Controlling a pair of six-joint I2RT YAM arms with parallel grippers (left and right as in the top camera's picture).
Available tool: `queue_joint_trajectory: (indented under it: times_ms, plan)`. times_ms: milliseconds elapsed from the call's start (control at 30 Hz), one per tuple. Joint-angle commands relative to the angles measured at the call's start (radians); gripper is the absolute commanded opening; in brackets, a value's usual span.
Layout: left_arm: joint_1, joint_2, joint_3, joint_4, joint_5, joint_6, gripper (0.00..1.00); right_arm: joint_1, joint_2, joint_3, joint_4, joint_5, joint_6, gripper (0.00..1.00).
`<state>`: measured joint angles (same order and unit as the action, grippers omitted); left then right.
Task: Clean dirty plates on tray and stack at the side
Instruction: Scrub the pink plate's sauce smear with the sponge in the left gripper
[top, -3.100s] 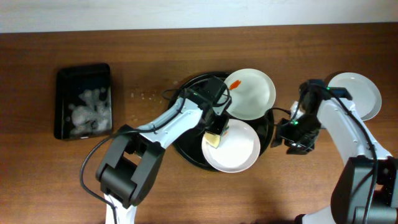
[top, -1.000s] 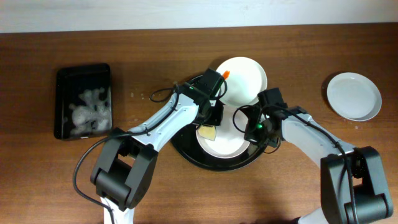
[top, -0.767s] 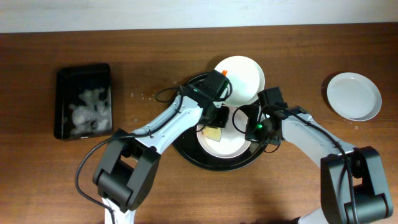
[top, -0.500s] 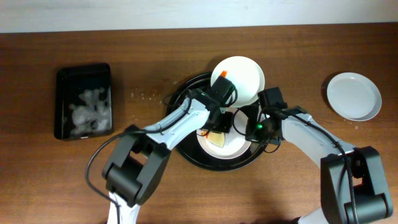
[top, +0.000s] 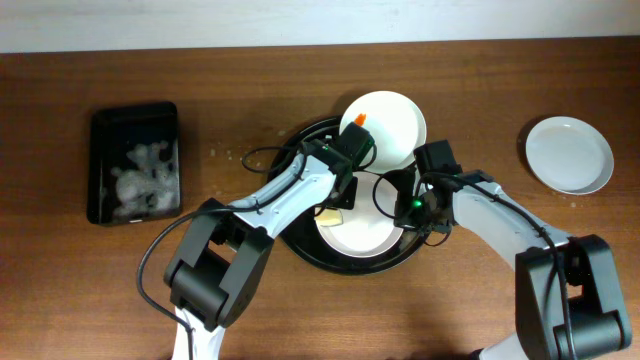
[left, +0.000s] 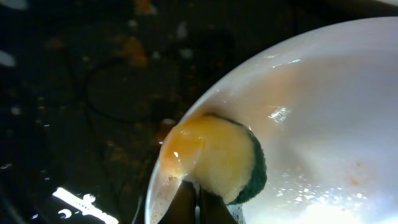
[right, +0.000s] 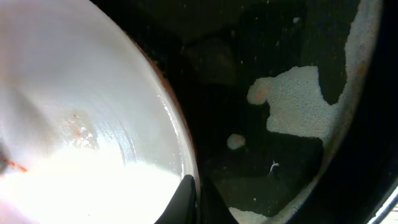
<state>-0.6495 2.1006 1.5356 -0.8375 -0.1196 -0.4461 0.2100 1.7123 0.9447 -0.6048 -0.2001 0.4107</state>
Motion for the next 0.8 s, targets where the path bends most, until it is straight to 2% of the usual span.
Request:
queue_joint_trajectory:
  times_ms: [0,233,433,567,767]
  plan:
    - [0.026,0.025,0.031,-0.070,-0.227,-0.009,0.00,-0.009,0.014,0.013,-0.027,0.076,-0.010,0.04]
    - [0.027,0.025,0.184,-0.178,-0.333,-0.008,0.00,-0.009,0.014,0.013,-0.042,0.101,-0.010,0.04]
    - [0.048,0.025,0.194,-0.196,-0.328,-0.008,0.00,-0.009,-0.003,0.029,-0.061,0.113,-0.018,0.04]
    - [0.064,0.025,0.194,-0.180,-0.239,-0.008,0.00,-0.008,-0.053,0.106,-0.155,0.158,-0.065,0.04]
    - [0.116,0.025,0.194,-0.123,0.031,0.060,0.00,-0.005,-0.079,0.257,-0.317,0.244,-0.140,0.04]
